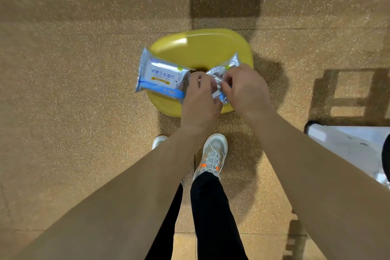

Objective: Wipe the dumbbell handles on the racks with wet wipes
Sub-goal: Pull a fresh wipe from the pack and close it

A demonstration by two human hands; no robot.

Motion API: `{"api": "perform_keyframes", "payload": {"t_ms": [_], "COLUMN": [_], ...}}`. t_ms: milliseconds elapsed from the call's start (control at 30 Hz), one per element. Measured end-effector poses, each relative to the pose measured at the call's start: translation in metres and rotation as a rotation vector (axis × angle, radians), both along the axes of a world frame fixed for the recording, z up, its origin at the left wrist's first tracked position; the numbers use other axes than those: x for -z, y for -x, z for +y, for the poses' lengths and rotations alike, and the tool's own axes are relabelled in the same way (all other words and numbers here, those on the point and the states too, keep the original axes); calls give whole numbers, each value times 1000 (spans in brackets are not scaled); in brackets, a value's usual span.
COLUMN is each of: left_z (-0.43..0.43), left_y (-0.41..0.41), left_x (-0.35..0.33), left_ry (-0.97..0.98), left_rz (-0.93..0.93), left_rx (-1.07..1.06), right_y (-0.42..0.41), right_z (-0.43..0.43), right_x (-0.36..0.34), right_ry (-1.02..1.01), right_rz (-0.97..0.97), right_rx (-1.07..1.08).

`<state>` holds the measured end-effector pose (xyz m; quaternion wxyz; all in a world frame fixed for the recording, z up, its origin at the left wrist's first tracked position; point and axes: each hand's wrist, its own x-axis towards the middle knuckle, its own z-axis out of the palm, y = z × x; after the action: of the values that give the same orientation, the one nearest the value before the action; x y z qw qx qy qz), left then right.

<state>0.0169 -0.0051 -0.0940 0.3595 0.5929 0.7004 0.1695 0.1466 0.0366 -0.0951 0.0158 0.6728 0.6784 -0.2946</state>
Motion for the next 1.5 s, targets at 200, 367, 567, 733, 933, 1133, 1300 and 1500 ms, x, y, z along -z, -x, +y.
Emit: {"api": "perform_keyframes", "payload": {"t_ms": [200,367,567,733,933,1133,1300,1500], "left_z": [0,1,1,-1,-1,2,1,-1], "left_y": [2,4,3,2,-1,-3,-4,-5], "left_x": [-1,0,4,6,3,-1,-1,4], "left_ry": [2,18,-65,-7,1,53,65,10], "left_rz": [28,-4,-26,0,3,31,92,20], "left_rx": [11,-4,6,-16,-54,-76,-50,-96], "right_y": [2,-1,1,0,-5,-11,-18,-8], "right_z": [-6,3,4,11,11,13,10,6], "right_x": [3,4,7,11,10,-8,-6,-3], "right_ry": [-126,-115,-38,-8,-27,13,8,-17], "right_rz": [-61,-87,-193,-288,-145,54,92,-66], "right_rx": [-165,-292,-487,-633,-546,-465,-373,-381]}}
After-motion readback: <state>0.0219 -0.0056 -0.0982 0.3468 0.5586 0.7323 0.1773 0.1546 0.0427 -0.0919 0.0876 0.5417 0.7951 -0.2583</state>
